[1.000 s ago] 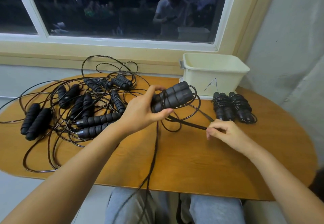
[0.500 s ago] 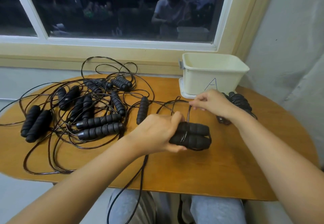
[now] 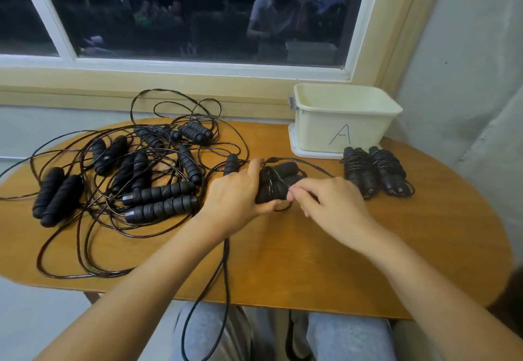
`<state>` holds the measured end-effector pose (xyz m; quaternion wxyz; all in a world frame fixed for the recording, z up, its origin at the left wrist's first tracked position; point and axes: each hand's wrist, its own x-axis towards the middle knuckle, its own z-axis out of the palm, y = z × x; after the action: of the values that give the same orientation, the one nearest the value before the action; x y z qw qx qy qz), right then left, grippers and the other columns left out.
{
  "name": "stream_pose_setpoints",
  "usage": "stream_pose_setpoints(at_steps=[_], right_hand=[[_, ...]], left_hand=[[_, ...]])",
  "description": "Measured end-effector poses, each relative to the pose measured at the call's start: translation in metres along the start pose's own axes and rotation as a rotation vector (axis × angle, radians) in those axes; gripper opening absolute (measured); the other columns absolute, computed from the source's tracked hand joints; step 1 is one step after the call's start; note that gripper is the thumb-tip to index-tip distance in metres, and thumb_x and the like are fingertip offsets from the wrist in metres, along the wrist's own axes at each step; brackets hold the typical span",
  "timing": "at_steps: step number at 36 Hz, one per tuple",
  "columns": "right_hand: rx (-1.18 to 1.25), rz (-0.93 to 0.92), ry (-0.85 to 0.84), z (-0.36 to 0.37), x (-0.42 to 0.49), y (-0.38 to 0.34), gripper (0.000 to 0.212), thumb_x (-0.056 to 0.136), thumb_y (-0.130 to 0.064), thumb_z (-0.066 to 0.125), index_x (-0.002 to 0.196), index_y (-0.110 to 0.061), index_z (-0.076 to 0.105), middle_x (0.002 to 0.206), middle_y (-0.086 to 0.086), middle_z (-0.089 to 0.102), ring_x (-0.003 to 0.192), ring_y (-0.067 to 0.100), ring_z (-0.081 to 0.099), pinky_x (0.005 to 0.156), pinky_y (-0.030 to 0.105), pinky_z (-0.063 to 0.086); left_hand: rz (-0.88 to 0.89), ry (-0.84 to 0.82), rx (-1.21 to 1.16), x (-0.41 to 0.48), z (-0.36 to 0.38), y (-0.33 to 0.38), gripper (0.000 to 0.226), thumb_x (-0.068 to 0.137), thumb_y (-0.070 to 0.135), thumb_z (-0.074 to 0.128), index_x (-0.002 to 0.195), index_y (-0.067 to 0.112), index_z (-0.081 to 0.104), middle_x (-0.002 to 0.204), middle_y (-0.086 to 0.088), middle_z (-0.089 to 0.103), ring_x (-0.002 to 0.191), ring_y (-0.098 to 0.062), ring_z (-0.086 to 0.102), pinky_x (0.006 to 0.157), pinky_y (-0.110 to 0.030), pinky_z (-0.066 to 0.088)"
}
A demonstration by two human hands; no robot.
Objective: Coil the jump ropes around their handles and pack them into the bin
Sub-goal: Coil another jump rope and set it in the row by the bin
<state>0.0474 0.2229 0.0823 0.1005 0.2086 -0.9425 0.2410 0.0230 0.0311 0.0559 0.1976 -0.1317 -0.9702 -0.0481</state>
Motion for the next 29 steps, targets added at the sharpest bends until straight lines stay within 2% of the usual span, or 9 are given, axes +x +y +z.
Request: stream_pose_setpoints(at_steps=[4, 9, 11, 15, 18, 21, 23, 26, 29], right_hand=[[0.099, 0.001, -0.002, 0.014, -0.018, 0.005, 0.027, 0.1, -0.039, 0.046, 0.092, -0.034, 0.072, 0.062, -0.015, 0.062, 0.057, 0.006, 0.057, 0.059, 0.028, 0.048], [0.289, 0.045, 0.025, 0.039, -0.027, 0.021, 0.028, 0.096, -0.042, 0.047, 0.089, -0.032, 0.072, 0.07, -0.016, 0.066, 0.059, 0.015, 0.061, 0.065, 0.045, 0.054], [0.253, 0.004, 0.065, 0.047, -0.029, 0.023, 0.029, 0.099, -0.038, 0.046, 0.093, -0.028, 0.072, 0.071, -0.016, 0.064, 0.061, 0.009, 0.06, 0.061, 0.04, 0.053], [0.054, -0.101, 0.154, 0.056, -0.031, 0.021, 0.029, 0.102, -0.034, 0.045, 0.081, -0.024, 0.063, 0.072, -0.012, 0.063, 0.063, 0.005, 0.059, 0.053, 0.029, 0.05], [-0.061, -0.183, 0.203, 0.059, -0.03, 0.018, 0.031, 0.099, -0.035, 0.04, 0.087, -0.02, 0.064, 0.072, -0.013, 0.062, 0.061, 0.004, 0.059, 0.047, 0.018, 0.045], [-0.167, -0.24, 0.223, 0.059, -0.029, 0.017, 0.009, 0.093, -0.025, 0.064, 0.096, -0.017, 0.069, 0.074, -0.012, 0.065, 0.062, 0.004, 0.062, 0.05, 0.01, 0.031], [-0.162, -0.243, 0.188, 0.058, -0.028, 0.019, 0.009, 0.092, -0.024, 0.067, 0.097, -0.016, 0.069, 0.074, -0.011, 0.066, 0.063, 0.005, 0.063, 0.05, 0.006, 0.027], [-0.061, -0.15, 0.05, 0.048, -0.026, 0.024, 0.033, 0.097, -0.047, 0.043, 0.092, -0.023, 0.066, 0.073, -0.013, 0.062, 0.065, 0.004, 0.06, 0.053, 0.009, 0.032], [0.095, -0.033, -0.138, 0.038, -0.023, 0.04, 0.023, 0.092, -0.052, 0.045, 0.079, -0.037, 0.057, 0.08, -0.015, 0.059, 0.079, -0.002, 0.055, 0.071, 0.018, 0.039]], left_hand=[[-0.057, 0.042, -0.226, 0.0, 0.001, -0.007, 0.079, 0.081, 0.071, 0.055, 0.144, 0.026, 0.036, 0.117, 0.007, 0.065, 0.099, -0.017, 0.065, 0.067, -0.027, 0.041], [-0.082, -0.029, -0.413, 0.0, -0.005, -0.007, 0.106, 0.059, 0.094, 0.048, 0.142, 0.028, 0.044, 0.115, 0.006, 0.069, 0.103, -0.021, 0.066, 0.075, -0.032, 0.05], [-0.107, -0.044, -0.466, -0.001, -0.004, -0.005, 0.1, 0.062, 0.085, 0.054, 0.142, 0.026, 0.046, 0.116, 0.006, 0.069, 0.105, -0.021, 0.065, 0.074, -0.029, 0.046], [-0.11, -0.02, -0.45, -0.002, -0.006, 0.0, 0.099, 0.059, 0.083, 0.053, 0.14, 0.027, 0.048, 0.112, 0.009, 0.068, 0.103, -0.018, 0.065, 0.07, -0.026, 0.039], [-0.164, -0.008, -0.433, -0.001, -0.008, 0.003, 0.087, 0.062, 0.082, 0.056, 0.132, 0.03, 0.055, 0.099, 0.015, 0.065, 0.101, -0.014, 0.064, 0.072, -0.024, 0.039], [-0.19, 0.005, -0.403, 0.0, -0.01, 0.003, 0.073, 0.068, 0.079, 0.065, 0.123, 0.032, 0.06, 0.084, 0.02, 0.056, 0.091, -0.01, 0.063, 0.067, -0.022, 0.036], [-0.168, 0.007, -0.388, 0.0, -0.01, 0.001, 0.077, 0.062, 0.083, 0.056, 0.12, 0.032, 0.061, 0.075, 0.023, 0.053, 0.079, -0.005, 0.056, 0.06, -0.015, 0.033], [-0.134, 0.018, -0.398, 0.0, -0.009, -0.004, 0.082, 0.056, 0.086, 0.039, 0.114, 0.033, 0.061, 0.07, 0.024, 0.052, 0.072, -0.002, 0.052, 0.058, -0.009, 0.03], [-0.13, 0.039, -0.451, 0.002, -0.01, -0.012, 0.07, 0.058, 0.085, 0.04, 0.103, 0.035, 0.06, 0.072, 0.019, 0.059, 0.071, -0.002, 0.056, 0.058, -0.013, 0.035]])
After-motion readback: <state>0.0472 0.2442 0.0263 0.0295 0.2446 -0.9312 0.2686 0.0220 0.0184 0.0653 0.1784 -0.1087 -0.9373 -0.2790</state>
